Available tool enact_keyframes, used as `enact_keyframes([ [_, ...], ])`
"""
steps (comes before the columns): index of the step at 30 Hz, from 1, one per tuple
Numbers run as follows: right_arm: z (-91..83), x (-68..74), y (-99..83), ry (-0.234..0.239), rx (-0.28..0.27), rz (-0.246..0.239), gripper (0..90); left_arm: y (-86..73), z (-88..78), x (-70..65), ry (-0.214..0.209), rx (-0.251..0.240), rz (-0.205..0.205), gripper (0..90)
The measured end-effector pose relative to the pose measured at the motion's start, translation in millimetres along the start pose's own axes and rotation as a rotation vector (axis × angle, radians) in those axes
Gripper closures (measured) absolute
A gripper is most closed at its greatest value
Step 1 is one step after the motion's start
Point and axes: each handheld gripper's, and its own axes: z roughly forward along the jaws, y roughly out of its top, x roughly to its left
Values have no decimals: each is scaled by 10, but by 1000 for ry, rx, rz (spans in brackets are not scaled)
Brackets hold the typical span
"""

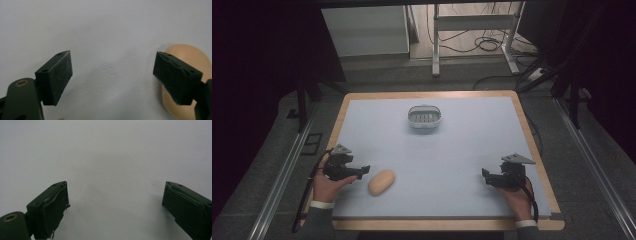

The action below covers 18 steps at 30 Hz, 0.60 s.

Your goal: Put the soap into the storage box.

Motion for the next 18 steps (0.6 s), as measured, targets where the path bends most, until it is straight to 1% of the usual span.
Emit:
enact_keyframes([
  [2,-9,-12,-4,8,-7,4,67,-5,19,-8,5,9,5,154],
  [6,-15,-18,-8,2,-16,13,62,-13,21,-27,-2,13,14,154],
  [10,-31,-3,-16,-18,-31,1,57,-21,-2,-40,-7,12,15,154],
  [13,-40,17,-21,-51,-40,-1,57,-21,-32,-44,-9,4,14,154],
  [15,-38,18,-21,-57,-38,-2,57,-17,-40,-33,-7,-1,8,154],
  [18,-36,22,-21,-57,-35,-5,58,-14,-20,-27,0,1,13,154],
])
